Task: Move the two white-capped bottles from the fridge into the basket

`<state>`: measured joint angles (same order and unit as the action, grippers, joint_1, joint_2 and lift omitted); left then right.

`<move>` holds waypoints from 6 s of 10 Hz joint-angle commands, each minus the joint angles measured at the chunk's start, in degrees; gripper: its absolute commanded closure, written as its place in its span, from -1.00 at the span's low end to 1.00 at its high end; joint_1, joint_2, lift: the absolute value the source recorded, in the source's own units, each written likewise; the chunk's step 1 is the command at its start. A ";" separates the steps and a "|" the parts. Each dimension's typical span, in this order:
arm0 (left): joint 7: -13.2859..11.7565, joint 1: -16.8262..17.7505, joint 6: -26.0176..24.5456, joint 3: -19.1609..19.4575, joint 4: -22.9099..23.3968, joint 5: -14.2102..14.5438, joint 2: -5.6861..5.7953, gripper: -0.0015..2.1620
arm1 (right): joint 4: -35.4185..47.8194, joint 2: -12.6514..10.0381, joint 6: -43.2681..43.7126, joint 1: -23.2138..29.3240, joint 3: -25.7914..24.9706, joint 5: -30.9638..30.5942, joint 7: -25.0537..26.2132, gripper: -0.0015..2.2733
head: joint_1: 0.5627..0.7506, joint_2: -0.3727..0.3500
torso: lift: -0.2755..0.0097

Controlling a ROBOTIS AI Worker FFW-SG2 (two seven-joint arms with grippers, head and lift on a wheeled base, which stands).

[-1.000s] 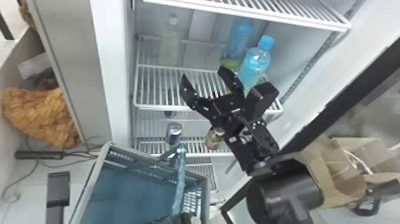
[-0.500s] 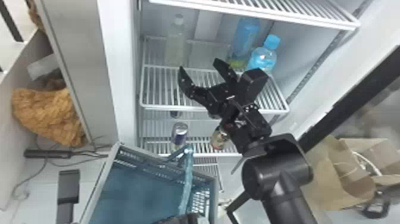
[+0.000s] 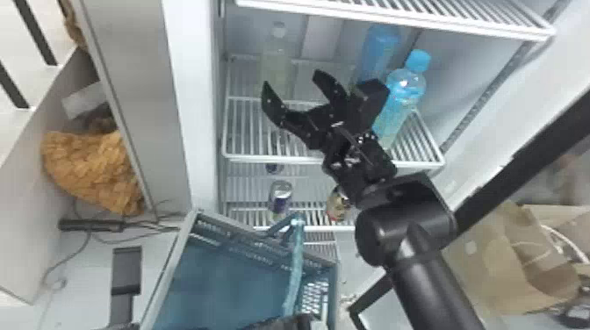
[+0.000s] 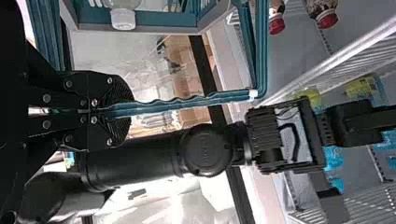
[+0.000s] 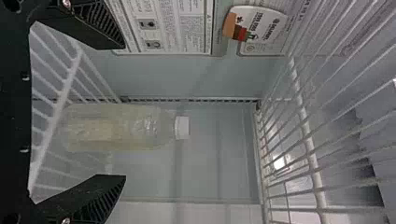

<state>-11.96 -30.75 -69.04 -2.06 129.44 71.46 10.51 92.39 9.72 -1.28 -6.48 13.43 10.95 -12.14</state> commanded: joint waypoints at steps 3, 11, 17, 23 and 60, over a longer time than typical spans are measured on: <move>0.01 0.24 0.00 -0.11 0.00 0.06 0.04 0.11 | -7.24 -1.02 1.71 -5.76 1.76 -1.58 2.03 -0.96 | 0.41 -0.47 | 0.93; 0.01 1.09 0.00 -1.13 -0.28 0.06 0.21 0.11 | -18.21 -2.17 4.38 -13.07 5.30 -1.58 6.34 -0.96 | 0.41 -0.44 | 0.93; 0.01 2.07 0.00 -1.82 -1.12 0.06 0.39 0.10 | -23.84 -2.34 4.66 -18.42 7.93 1.73 7.83 -0.92 | 0.41 -0.41 | 0.93; 0.01 2.49 0.00 -2.05 -1.54 0.18 0.48 0.11 | -27.07 -2.08 4.52 -20.95 10.45 4.48 8.62 -0.22 | 0.41 -0.39 | 0.93; -0.43 -0.60 0.56 0.01 -0.98 0.29 0.39 0.11 | 63.63 -2.78 -49.90 56.54 -24.06 10.42 -3.77 -0.21 | 0.41 -0.94 | 0.93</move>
<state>-12.40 -31.35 -68.49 -2.06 128.46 71.85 10.89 154.85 6.93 -45.55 50.28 -10.11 21.68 -15.91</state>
